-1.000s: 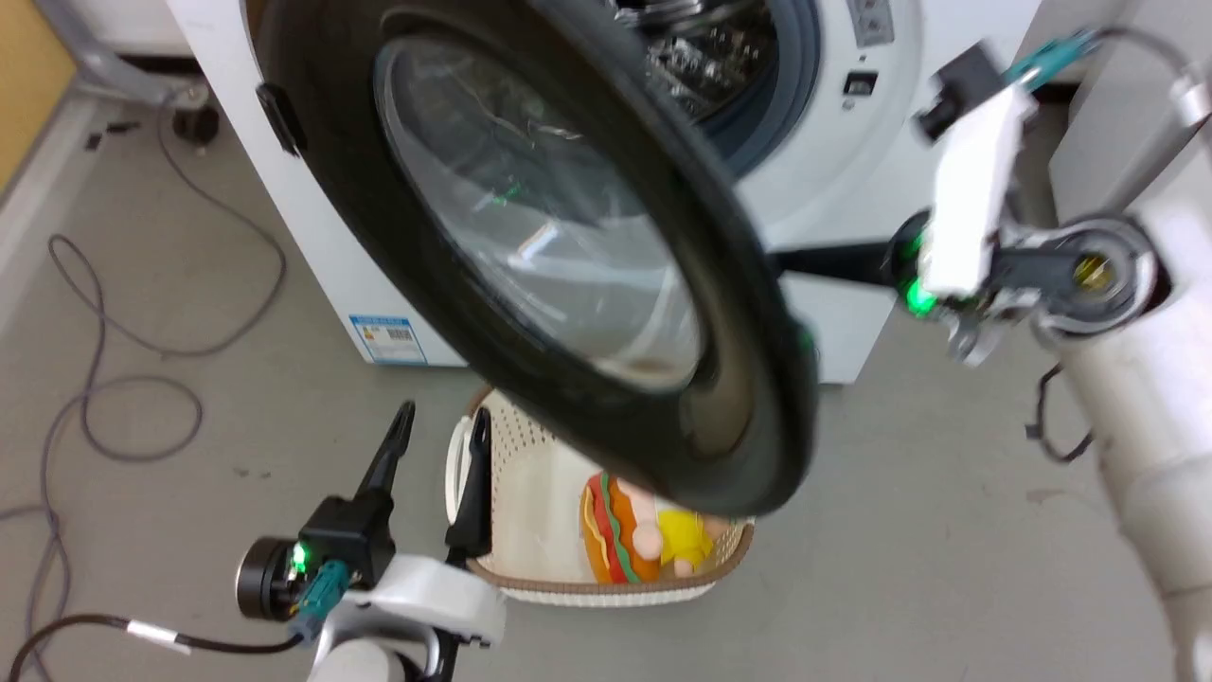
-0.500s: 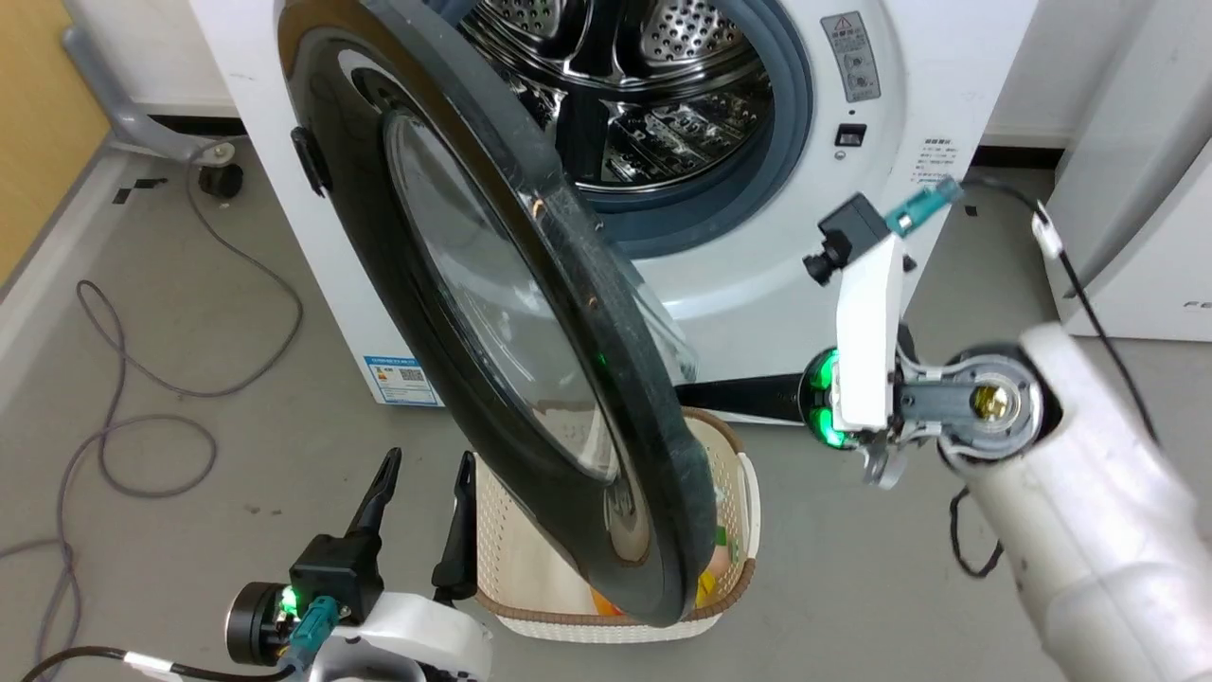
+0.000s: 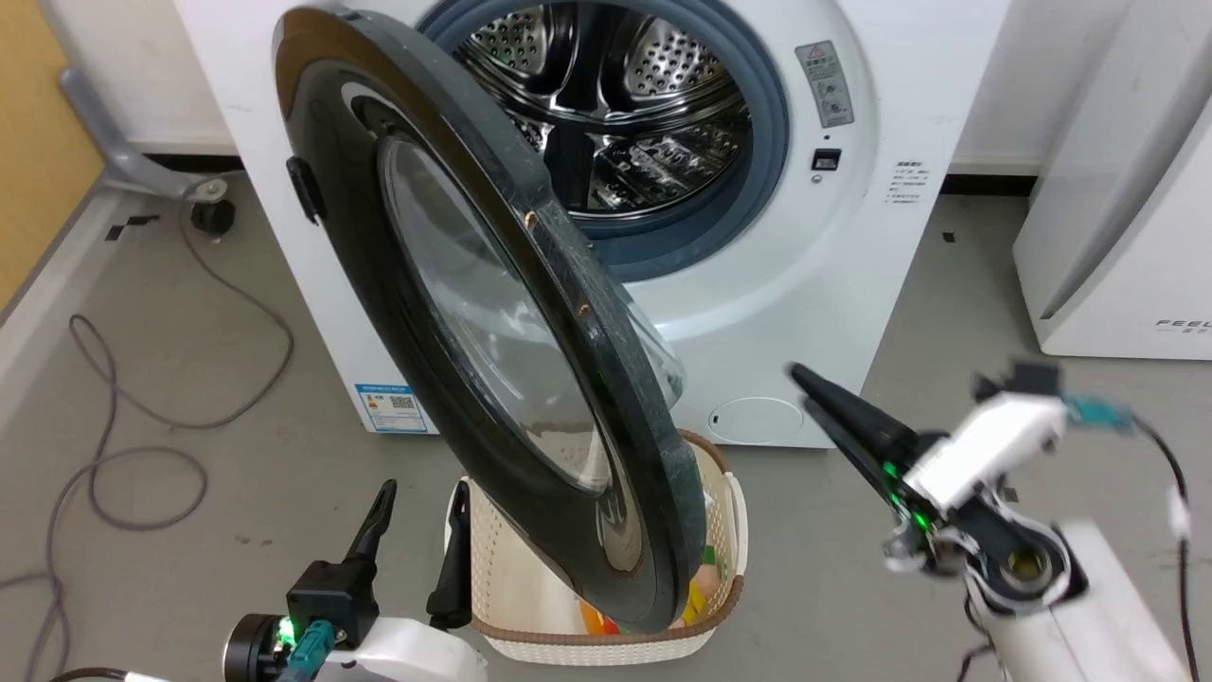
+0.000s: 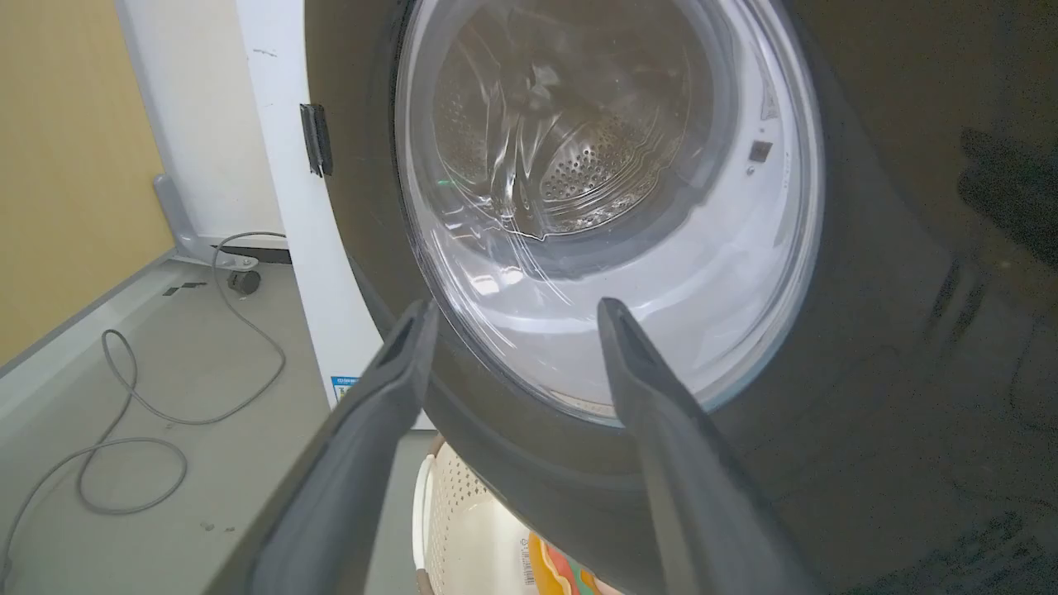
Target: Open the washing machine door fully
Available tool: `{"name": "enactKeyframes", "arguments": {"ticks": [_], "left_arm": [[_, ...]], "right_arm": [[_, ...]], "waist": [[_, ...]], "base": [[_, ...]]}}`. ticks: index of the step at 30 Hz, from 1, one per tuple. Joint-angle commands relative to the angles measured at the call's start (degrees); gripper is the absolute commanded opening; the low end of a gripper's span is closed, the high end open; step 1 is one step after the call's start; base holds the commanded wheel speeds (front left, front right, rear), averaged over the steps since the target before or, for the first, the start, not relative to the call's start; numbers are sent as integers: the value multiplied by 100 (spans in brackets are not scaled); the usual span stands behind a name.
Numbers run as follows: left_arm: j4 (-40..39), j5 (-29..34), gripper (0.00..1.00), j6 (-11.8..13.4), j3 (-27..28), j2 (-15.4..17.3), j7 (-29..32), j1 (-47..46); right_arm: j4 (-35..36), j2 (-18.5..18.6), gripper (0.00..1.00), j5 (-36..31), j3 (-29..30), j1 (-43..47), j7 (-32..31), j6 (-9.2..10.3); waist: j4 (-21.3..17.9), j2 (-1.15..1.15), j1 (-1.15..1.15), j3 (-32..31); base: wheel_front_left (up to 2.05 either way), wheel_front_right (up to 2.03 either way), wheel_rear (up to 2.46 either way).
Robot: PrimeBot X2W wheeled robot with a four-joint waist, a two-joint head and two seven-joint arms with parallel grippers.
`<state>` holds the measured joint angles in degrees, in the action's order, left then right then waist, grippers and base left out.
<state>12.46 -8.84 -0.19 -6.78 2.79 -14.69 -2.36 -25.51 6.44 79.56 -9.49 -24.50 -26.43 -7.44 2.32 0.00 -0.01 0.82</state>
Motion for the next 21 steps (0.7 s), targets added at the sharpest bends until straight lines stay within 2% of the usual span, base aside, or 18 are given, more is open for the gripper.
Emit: {"name": "enactKeyframes", "arguments": {"ticks": [1,6,12,15,18,21], "left_arm": [[9,-1,100,-28,12,9,-30,69],[56,11,100,-56,46,9,-30,83],[66,-18,100,-34,47,9,-30,93],[67,-40,100,-14,20,9,-30,93],[73,-42,100,-19,25,9,-30,89],[78,-27,100,-37,44,9,-30,94]], "right_arm": [[-14,-53,100,47,58,140,112,-5],[-11,-168,100,126,594,688,1165,-5],[200,-191,100,-143,1052,1283,2367,-5],[372,-92,100,-621,1165,1520,3075,-5],[457,121,100,-1538,1138,1715,3787,-5],[569,136,100,-2373,1274,1824,4053,-5]], "waist": [[-21,0,1,-12],[-83,0,1,-50],[-147,0,1,-81],[-150,0,1,-94],[-159,0,1,-105],[-170,0,1,-114]], "base": [[0,0,0],[0,0,0],[0,0,0],[0,0,0],[0,0,0],[0,0,0]]}}
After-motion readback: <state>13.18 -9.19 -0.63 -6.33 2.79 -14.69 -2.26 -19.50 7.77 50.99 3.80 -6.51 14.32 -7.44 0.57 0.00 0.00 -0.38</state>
